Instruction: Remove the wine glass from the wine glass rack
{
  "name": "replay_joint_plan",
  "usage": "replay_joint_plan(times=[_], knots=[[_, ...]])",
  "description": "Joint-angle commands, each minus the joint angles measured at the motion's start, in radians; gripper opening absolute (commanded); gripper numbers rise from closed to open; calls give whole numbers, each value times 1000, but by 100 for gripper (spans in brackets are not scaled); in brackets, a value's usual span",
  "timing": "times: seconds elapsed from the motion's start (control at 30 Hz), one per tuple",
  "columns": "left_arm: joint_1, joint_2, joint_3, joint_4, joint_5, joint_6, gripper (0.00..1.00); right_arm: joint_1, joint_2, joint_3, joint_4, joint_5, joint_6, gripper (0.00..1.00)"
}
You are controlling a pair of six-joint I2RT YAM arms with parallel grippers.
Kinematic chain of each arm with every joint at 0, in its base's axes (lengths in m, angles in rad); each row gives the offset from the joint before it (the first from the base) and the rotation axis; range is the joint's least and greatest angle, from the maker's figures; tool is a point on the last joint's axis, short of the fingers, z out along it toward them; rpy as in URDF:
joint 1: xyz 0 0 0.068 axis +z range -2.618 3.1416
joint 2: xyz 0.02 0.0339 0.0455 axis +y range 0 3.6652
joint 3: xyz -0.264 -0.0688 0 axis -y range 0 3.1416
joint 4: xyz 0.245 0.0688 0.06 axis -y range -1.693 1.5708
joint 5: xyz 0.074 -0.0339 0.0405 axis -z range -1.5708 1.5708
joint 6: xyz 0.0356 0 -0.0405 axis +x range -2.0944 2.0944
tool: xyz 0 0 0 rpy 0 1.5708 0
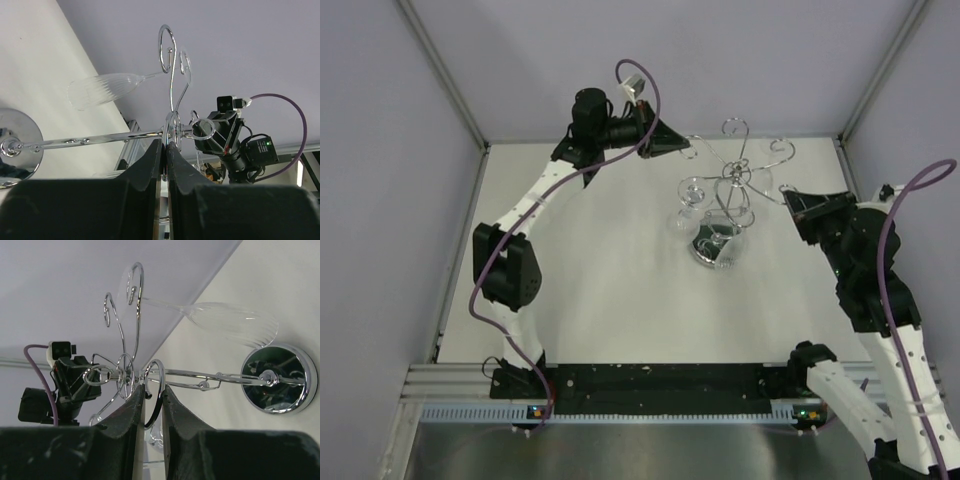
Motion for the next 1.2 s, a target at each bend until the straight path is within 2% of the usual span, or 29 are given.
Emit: replay_joint_plan(times=[0.0,0.37,0.7,1.17], knots=[[-6,-158,16,126,40,-22,0,13,38,81,168,-126,-22,0],[50,-270,-94,108,42,1,0,157,118,121,200,-37,-65,0],[136,-419,-260,103,40,15,0,294,193,146,231,31,-80,0],[172,-524,-402,102,34,38,0,367,235,150,252,75,-91,0]])
